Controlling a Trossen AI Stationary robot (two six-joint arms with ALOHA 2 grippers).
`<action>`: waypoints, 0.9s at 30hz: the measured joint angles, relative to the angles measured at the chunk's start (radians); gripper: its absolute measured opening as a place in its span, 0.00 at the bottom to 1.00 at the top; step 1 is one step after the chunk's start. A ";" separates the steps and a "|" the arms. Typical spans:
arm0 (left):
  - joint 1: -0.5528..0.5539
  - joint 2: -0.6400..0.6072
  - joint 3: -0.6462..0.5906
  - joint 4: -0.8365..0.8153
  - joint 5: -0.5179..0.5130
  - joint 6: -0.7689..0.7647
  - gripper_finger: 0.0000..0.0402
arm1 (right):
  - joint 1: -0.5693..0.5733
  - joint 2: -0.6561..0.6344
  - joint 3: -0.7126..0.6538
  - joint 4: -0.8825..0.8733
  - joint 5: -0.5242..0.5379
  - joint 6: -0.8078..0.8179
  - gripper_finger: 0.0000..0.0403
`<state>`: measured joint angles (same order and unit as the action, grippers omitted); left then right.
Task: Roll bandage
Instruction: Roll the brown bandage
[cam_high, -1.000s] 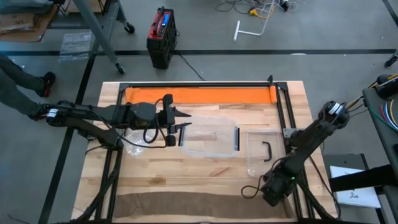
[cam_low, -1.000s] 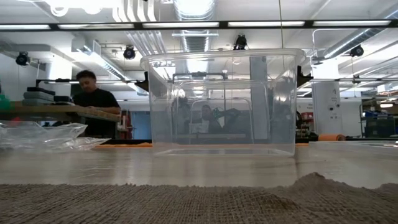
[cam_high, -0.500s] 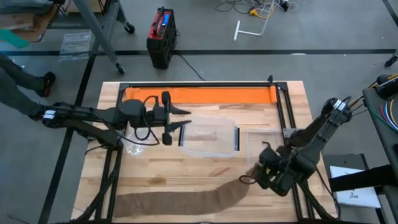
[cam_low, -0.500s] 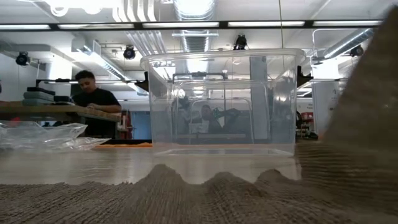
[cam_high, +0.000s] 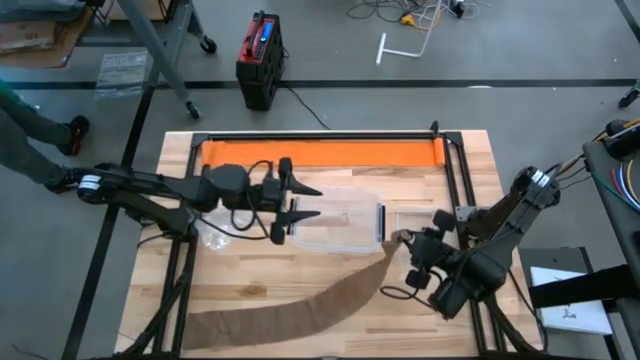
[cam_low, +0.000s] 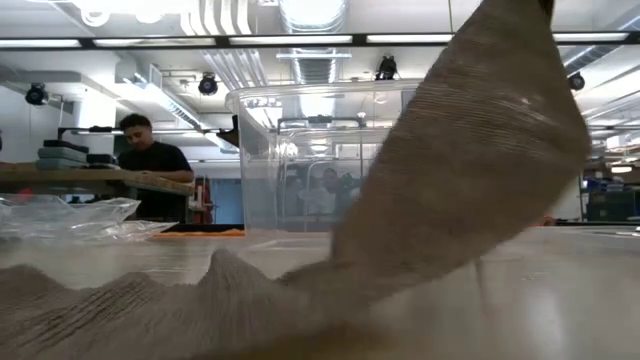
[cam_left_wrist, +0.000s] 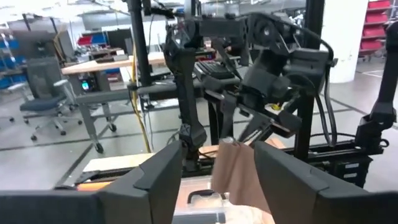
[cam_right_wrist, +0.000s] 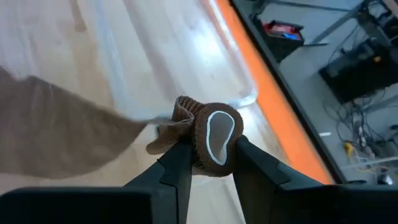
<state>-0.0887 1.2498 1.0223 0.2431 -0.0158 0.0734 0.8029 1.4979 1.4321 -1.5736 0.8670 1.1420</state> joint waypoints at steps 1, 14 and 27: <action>-0.001 0.021 0.010 -0.006 0.000 -0.014 0.50 | -0.008 -0.011 -0.006 0.003 -0.006 -0.002 0.24; -0.041 0.417 0.292 -0.033 0.014 -0.264 0.55 | -0.235 -0.177 -0.012 0.000 -0.359 -0.081 0.24; -0.041 0.778 0.658 -0.135 0.087 -0.331 0.55 | -0.302 -0.180 -0.012 0.009 -0.563 -0.212 0.24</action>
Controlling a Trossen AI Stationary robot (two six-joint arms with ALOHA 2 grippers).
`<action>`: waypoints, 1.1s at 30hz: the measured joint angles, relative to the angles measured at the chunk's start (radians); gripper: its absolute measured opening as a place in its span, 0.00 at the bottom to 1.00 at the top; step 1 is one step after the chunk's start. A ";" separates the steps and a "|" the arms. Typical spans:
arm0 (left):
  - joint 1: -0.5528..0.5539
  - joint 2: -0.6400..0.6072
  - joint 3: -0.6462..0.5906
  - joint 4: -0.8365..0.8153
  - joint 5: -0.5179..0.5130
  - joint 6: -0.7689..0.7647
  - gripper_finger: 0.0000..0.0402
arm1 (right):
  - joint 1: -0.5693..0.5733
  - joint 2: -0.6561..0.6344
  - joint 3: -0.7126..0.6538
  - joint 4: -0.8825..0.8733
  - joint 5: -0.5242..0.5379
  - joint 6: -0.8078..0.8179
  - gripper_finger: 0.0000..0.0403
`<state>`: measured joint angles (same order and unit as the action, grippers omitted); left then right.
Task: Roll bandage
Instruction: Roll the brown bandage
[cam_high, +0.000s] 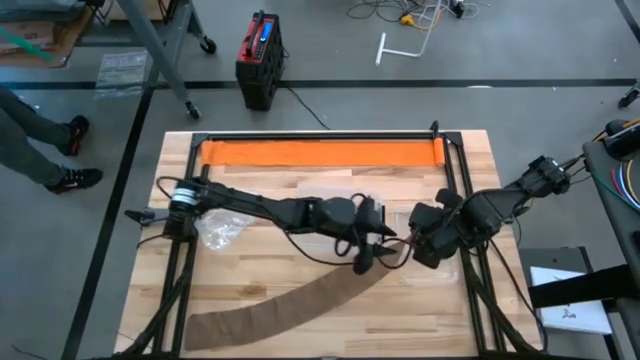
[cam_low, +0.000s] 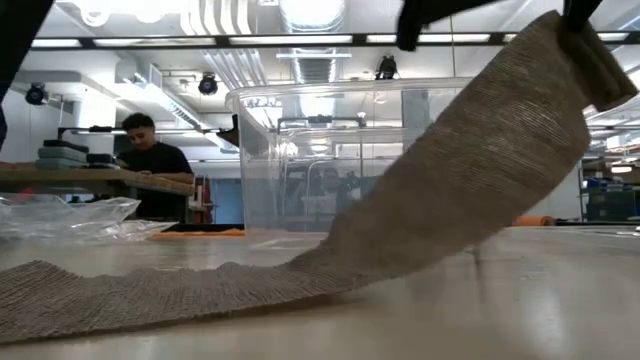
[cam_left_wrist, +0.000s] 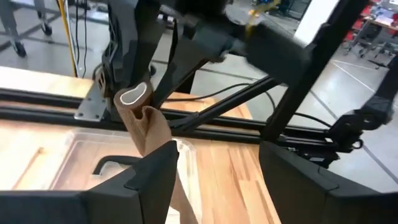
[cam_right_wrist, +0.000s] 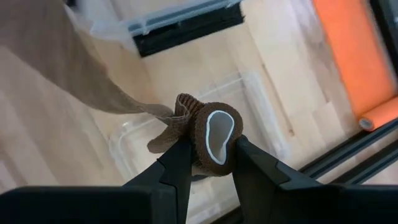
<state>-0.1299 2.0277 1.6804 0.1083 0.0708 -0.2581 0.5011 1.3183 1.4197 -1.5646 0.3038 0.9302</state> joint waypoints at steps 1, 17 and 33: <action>0.000 0.021 0.023 -0.008 0.000 -0.009 0.55 | 0.000 -0.001 0.000 0.000 -0.005 0.000 0.24; 0.007 0.204 0.257 -0.284 -0.004 0.044 0.54 | 0.003 0.007 0.000 0.031 -0.102 -0.026 0.22; 0.003 0.197 0.221 -0.171 -0.009 0.034 0.12 | 0.002 0.011 0.000 0.052 -0.103 -0.072 0.22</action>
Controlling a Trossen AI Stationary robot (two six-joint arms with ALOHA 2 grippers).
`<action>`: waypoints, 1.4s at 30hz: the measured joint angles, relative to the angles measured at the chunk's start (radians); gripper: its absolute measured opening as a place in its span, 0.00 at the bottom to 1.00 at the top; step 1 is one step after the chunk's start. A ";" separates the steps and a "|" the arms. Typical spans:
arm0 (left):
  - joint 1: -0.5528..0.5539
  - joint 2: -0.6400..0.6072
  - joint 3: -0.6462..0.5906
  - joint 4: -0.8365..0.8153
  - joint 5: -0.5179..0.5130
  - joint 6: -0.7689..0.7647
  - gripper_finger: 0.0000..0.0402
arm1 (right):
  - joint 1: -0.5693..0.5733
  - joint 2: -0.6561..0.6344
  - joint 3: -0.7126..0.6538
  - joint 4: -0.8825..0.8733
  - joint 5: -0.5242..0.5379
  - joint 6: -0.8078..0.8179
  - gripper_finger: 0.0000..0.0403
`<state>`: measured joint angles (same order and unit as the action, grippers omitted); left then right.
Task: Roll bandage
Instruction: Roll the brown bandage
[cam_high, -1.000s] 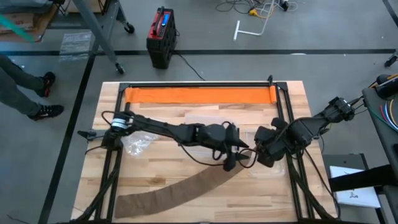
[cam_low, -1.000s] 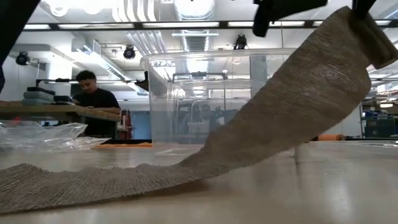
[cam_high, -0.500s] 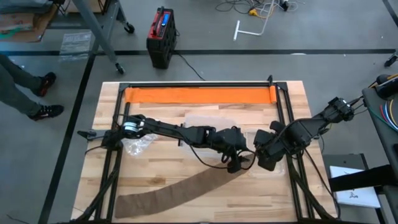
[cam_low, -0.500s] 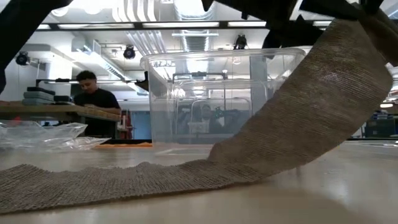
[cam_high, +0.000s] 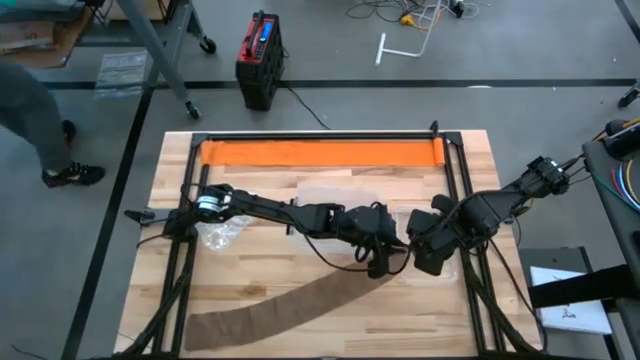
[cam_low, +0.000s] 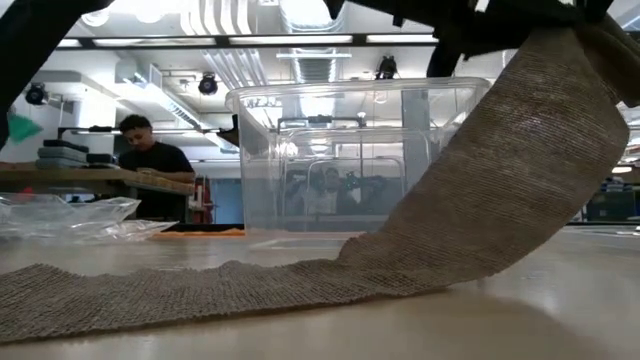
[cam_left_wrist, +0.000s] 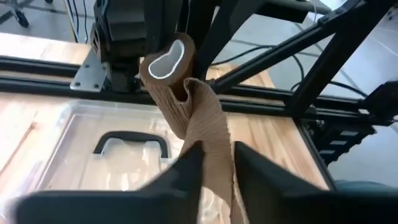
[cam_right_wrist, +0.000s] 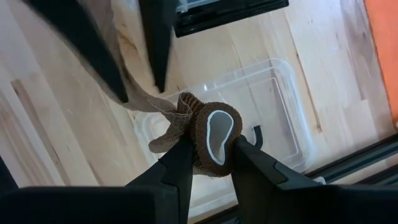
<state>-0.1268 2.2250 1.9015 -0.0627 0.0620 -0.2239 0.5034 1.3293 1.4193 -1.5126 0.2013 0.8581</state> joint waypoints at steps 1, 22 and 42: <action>-0.001 0.000 0.000 -0.002 0.000 -0.007 0.06 | 0.000 0.000 0.000 0.002 0.000 -0.006 0.22; -0.069 -0.021 0.016 -0.201 -0.005 0.086 0.00 | 0.000 -0.100 0.000 -0.002 -0.205 -0.119 0.22; -0.052 -0.042 0.050 -0.136 0.008 0.241 0.25 | -0.036 -0.110 0.000 -0.053 -0.313 -0.255 0.22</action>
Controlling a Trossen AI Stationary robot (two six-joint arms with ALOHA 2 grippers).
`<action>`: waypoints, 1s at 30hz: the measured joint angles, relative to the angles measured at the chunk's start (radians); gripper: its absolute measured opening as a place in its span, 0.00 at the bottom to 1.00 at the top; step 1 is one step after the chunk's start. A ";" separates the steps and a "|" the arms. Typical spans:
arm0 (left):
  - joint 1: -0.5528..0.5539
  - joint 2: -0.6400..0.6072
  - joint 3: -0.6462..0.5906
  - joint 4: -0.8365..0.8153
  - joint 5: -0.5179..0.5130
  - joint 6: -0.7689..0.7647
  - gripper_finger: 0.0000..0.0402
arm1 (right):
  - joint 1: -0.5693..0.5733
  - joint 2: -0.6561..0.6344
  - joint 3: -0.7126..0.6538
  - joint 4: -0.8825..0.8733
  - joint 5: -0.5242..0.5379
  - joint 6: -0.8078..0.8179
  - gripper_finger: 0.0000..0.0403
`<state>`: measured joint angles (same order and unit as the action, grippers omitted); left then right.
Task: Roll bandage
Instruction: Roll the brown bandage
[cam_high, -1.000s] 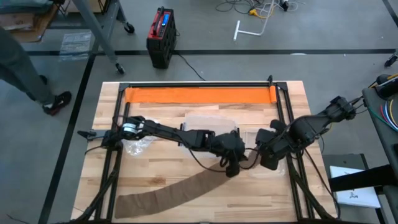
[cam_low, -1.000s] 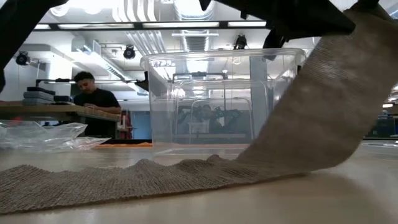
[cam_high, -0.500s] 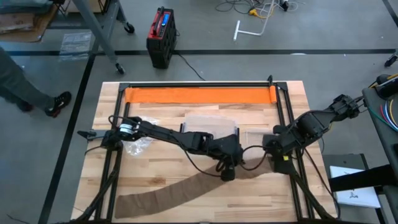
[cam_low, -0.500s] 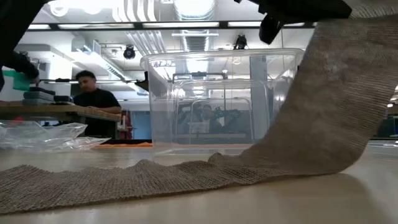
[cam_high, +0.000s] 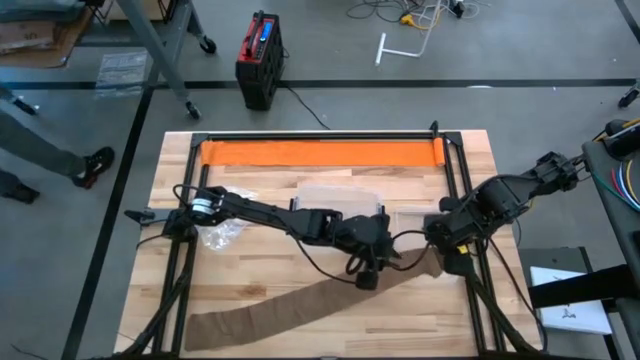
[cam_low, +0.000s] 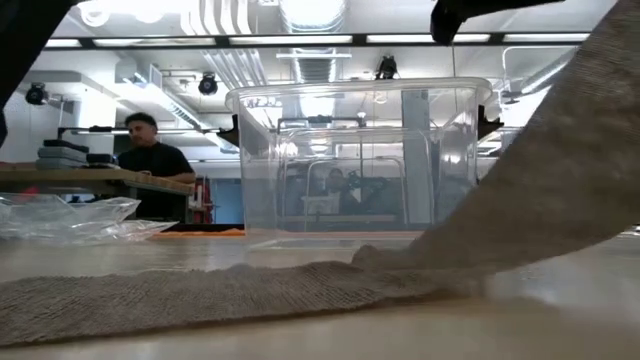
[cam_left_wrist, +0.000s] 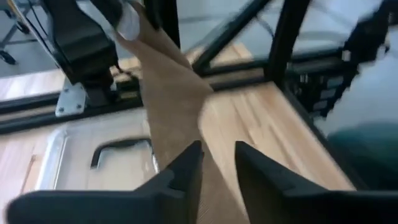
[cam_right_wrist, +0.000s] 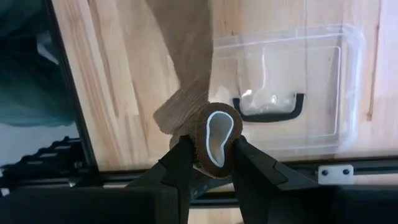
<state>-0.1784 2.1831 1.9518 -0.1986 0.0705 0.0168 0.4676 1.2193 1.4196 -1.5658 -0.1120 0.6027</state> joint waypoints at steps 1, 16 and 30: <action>0.005 0.000 0.000 0.015 0.001 -0.021 0.28 | -0.001 0.004 0.000 0.001 0.001 -0.013 0.22; 0.062 0.002 -0.009 0.213 0.120 -0.081 0.58 | -0.015 0.061 0.000 0.074 0.067 -0.158 0.22; 0.064 0.057 -0.006 0.289 0.044 -0.300 0.56 | -0.022 0.071 0.014 0.121 0.107 -0.210 0.22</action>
<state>-0.1148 2.2398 1.9461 0.0900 0.1148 -0.2832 0.4453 1.2907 1.4338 -1.4448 -0.0051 0.3923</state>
